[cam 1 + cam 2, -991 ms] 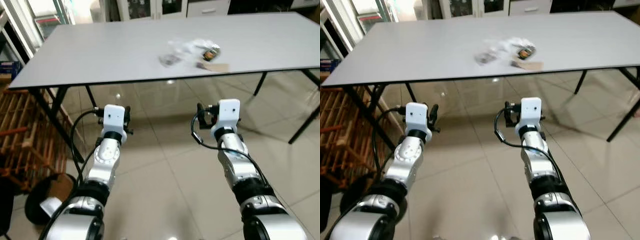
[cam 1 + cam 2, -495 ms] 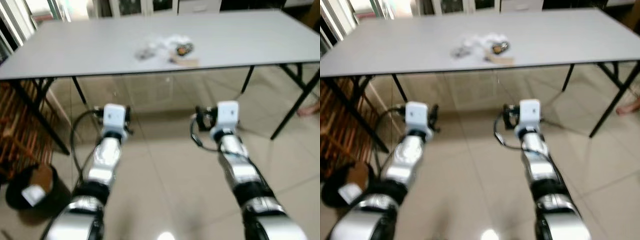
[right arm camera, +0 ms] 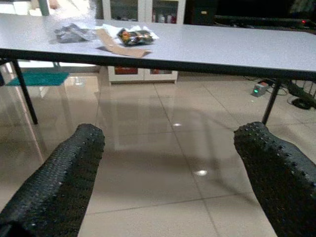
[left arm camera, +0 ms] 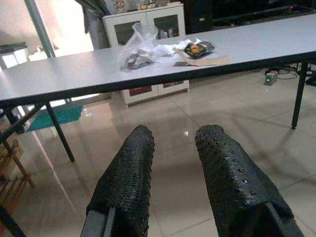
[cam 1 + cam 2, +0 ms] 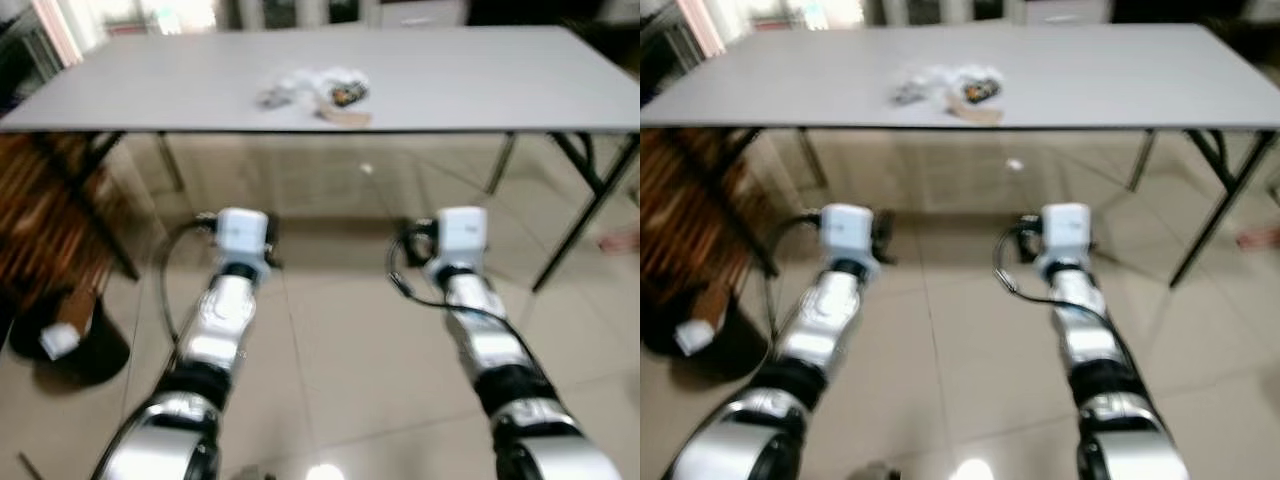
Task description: Picking trash to rubbish bin
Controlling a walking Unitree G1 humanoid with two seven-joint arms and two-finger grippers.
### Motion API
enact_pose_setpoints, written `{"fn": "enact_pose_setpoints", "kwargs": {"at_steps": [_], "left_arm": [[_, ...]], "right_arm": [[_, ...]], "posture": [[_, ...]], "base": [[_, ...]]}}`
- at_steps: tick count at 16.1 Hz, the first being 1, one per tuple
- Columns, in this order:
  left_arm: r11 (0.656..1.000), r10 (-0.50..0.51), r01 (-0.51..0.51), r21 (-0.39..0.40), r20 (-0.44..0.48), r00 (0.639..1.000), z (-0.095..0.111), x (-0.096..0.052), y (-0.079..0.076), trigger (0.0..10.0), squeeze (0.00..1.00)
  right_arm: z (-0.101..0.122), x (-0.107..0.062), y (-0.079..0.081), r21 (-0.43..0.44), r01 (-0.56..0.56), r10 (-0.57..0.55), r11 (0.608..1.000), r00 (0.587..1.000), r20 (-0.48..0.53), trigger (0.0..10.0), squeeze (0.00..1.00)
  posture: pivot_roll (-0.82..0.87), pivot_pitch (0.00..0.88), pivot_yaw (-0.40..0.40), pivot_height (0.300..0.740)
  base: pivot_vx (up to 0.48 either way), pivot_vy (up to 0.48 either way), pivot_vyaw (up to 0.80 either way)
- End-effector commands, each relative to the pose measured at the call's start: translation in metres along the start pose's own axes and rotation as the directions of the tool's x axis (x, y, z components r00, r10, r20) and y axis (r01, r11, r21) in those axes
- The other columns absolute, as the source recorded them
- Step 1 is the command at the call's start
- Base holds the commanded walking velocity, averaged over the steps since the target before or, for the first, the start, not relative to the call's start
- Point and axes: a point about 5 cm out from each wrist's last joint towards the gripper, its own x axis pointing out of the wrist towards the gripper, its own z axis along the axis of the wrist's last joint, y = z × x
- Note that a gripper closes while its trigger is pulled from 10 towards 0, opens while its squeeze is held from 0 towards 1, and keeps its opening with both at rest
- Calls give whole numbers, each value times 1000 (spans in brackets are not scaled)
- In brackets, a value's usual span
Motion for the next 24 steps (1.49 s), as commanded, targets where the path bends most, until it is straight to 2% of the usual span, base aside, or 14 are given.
{"fn": "enact_pose_setpoints", "kwargs": {"at_steps": [1,4,13,24], "left_arm": [[999,32,-32,13,-5,999,0,1,11,10000,0],[999,33,-33,13,-5,999,0,1,12,10000,0],[999,47,-47,-18,-13,999,1,3,13,10000,0],[998,54,-54,-12,-20,998,0,3,14,10000,0]], "right_arm": [[5,3,6,-2,-12,12,1000,1000,10,10000,0],[5,3,5,12,-7,6,1000,1000,12,10000,0],[6,4,4,16,-3,3,1000,1000,8,10000,0],[5,3,4,22,-5,5,1000,1000,6,10000,0]], "posture": [[-70,46,41,740],[-72,48,41,740],[-74,42,43,740],[-74,45,42,740]], "base": [[0,-480,800],[0,-436,158],[0,0,0],[415,0,0]]}}
